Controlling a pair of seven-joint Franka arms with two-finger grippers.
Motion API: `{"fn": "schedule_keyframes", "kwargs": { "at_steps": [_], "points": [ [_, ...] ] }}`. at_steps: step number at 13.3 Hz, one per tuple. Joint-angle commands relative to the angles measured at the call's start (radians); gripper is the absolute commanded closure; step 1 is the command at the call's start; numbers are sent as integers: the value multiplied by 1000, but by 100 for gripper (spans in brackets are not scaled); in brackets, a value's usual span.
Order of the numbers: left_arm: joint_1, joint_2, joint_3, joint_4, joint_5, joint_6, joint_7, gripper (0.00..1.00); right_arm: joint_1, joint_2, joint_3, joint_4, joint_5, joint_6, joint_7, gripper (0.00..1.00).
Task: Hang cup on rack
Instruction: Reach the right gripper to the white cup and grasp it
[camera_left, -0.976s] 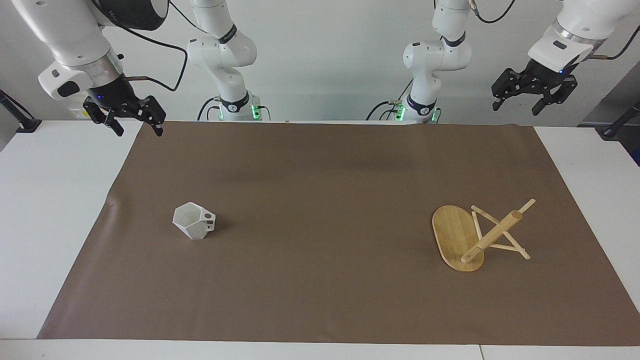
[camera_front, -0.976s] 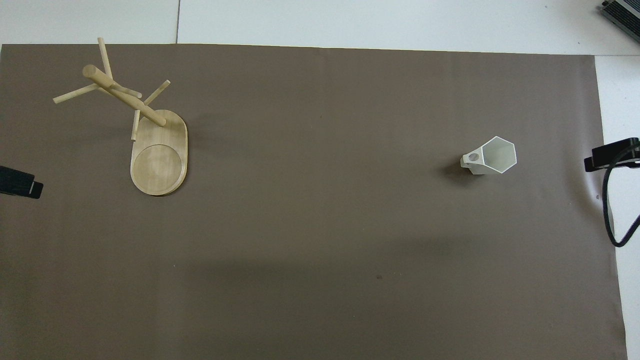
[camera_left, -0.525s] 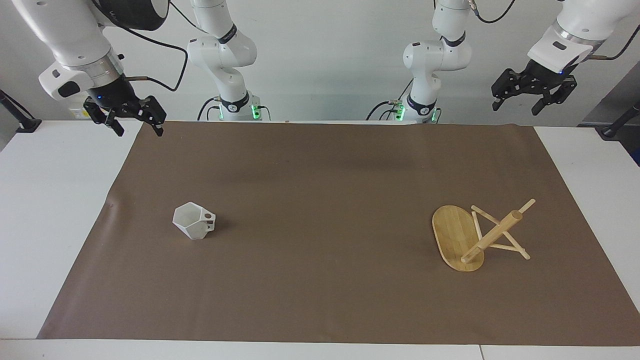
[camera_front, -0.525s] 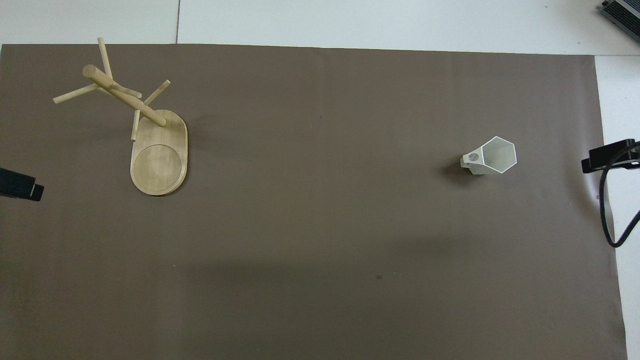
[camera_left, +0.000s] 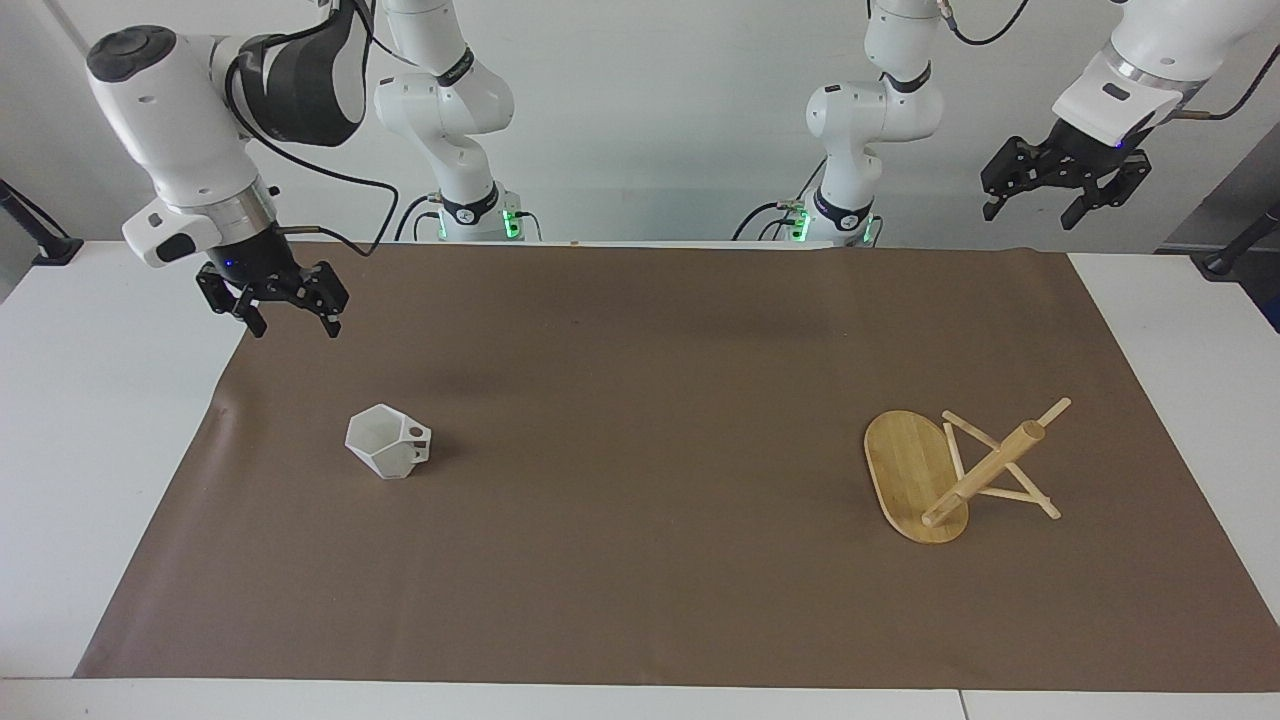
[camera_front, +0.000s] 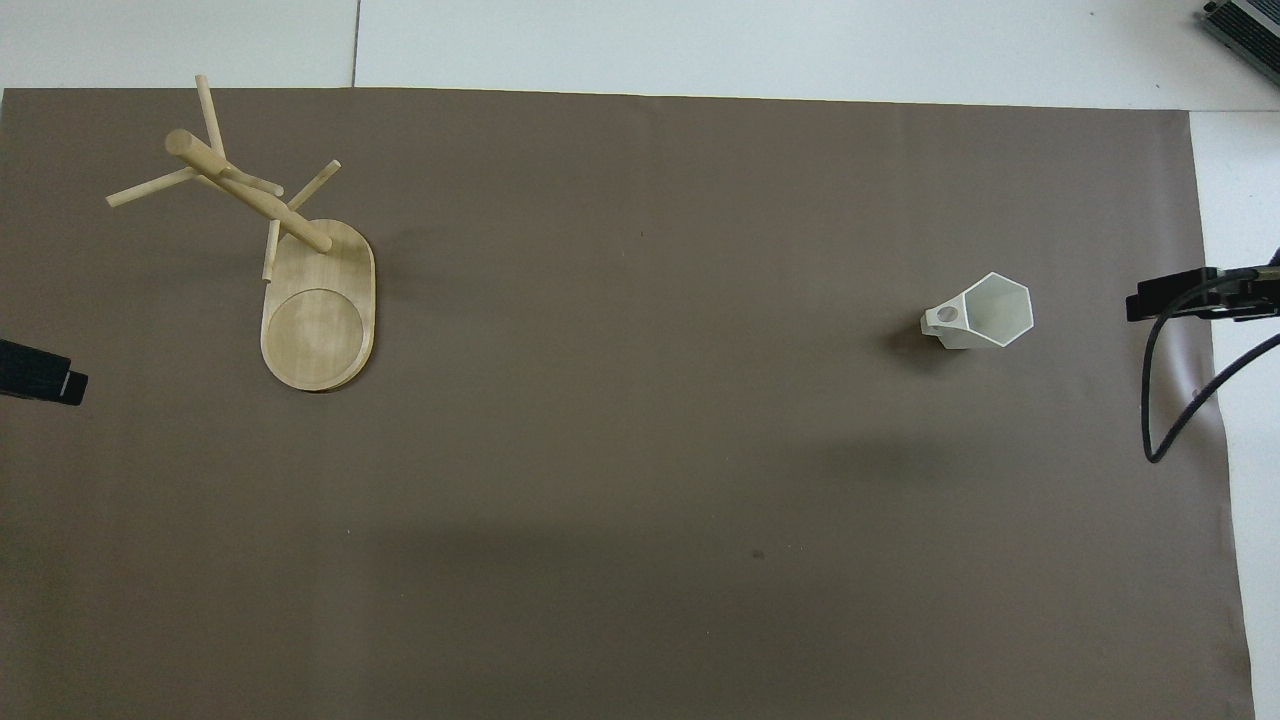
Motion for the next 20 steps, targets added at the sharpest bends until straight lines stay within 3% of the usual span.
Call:
{"fn": "schedule_keyframes", "kwargs": {
  "at_steps": [1,6,15,20],
  "points": [
    [1,-39,0,-57,16,27,11,0,-27,70,6,-19,60,76,-29,0],
    [1,-39,0,-61,16,27,10,0,-26,159,6,-44,60,209,-29,0],
    [0,-47,0,-77,16,37,7,0,-20,206,12,-146,60,395,-14,0],
    [0,-61,0,-103,16,56,5,0,-14,221,12,-151,62,403,33,0]
  ]
}}
